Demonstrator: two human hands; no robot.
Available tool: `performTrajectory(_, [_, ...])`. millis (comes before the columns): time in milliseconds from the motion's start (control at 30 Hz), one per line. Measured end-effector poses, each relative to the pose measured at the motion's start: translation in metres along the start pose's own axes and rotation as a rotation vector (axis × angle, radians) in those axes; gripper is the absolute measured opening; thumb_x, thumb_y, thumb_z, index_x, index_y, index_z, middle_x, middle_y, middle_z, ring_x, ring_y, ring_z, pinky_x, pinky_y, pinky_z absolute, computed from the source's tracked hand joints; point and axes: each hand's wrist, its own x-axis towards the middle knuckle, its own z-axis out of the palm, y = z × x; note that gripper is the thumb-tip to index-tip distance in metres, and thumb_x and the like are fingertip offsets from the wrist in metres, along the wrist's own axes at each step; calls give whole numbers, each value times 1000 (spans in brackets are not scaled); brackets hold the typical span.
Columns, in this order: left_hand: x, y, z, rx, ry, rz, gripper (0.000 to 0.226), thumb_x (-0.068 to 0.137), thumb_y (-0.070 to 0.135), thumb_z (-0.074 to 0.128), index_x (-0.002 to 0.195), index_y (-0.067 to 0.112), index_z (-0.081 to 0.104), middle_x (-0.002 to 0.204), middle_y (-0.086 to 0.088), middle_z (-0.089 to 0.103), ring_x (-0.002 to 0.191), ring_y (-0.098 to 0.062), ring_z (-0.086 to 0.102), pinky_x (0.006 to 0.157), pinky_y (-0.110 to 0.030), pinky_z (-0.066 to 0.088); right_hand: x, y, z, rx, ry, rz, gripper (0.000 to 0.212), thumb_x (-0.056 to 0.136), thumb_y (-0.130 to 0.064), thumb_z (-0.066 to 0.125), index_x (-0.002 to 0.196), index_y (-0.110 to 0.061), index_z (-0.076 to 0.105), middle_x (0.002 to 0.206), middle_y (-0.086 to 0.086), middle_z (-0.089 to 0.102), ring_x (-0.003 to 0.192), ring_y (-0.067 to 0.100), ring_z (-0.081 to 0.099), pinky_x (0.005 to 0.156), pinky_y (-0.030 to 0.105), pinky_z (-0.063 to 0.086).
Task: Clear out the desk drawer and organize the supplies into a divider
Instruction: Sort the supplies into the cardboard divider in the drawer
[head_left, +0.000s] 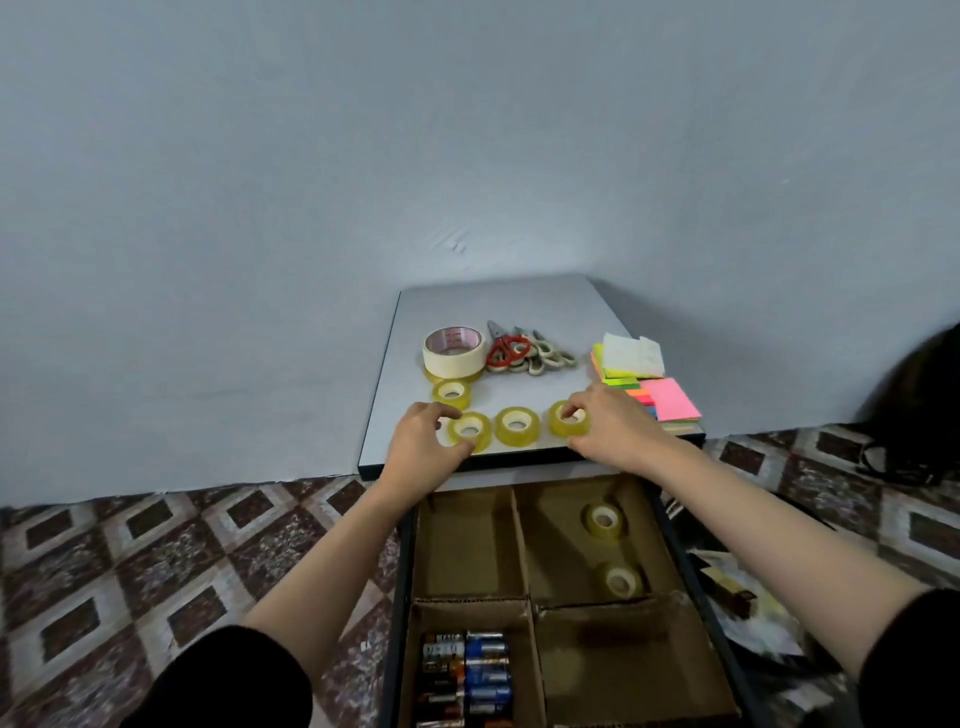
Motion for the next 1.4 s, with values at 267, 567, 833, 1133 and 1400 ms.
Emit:
performTrajectory(267, [14, -3, 15, -1, -83, -37, 64, 78, 25, 73, 134, 13, 43, 133, -7, 48, 120, -20, 47, 101, -31, 40, 25, -2, 10, -66, -60, 4, 53, 85, -15, 58, 136, -23, 46, 134, 6, 46, 119, 26, 49, 88, 34, 44])
performTrajectory(567, [21, -7, 20, 71, -93, 10, 59, 83, 29, 68, 134, 13, 42, 132, -6, 52, 119, -20, 49, 97, -26, 39, 44, -3, 22, -164, -107, 46, 54, 90, -16, 53, 141, -20, 36, 133, 14, 42, 117, 31, 50, 87, 35, 44])
performTrajectory(833, [5, -12, 12, 158, -107, 40, 60, 82, 37, 67, 132, 14, 44, 126, -5, 52, 114, -18, 50, 93, -27, 42, 33, -1, 26, -33, -98, 61, 49, 87, -27, 60, 133, -16, 46, 127, 14, 40, 105, 29, 54, 81, 31, 44])
performTrajectory(1133, [-46, -14, 1, 34, -50, 31, 57, 74, 36, 76, 121, 18, 51, 105, 5, 56, 93, -7, 54, 77, -17, 47, -28, 27, 34, 240, -93, 88, 46, 76, -31, 72, 118, -22, 56, 111, 6, 47, 94, 18, 46, 73, 26, 37])
performTrajectory(1400, [-88, -8, 52, -1, -292, 69, 50, 74, 30, 76, 118, 25, 52, 106, 10, 56, 96, -2, 54, 78, -8, 44, -51, 66, 75, 406, -17, 329, 40, 75, -34, 74, 108, -19, 59, 103, 3, 62, 95, 19, 58, 80, 32, 51])
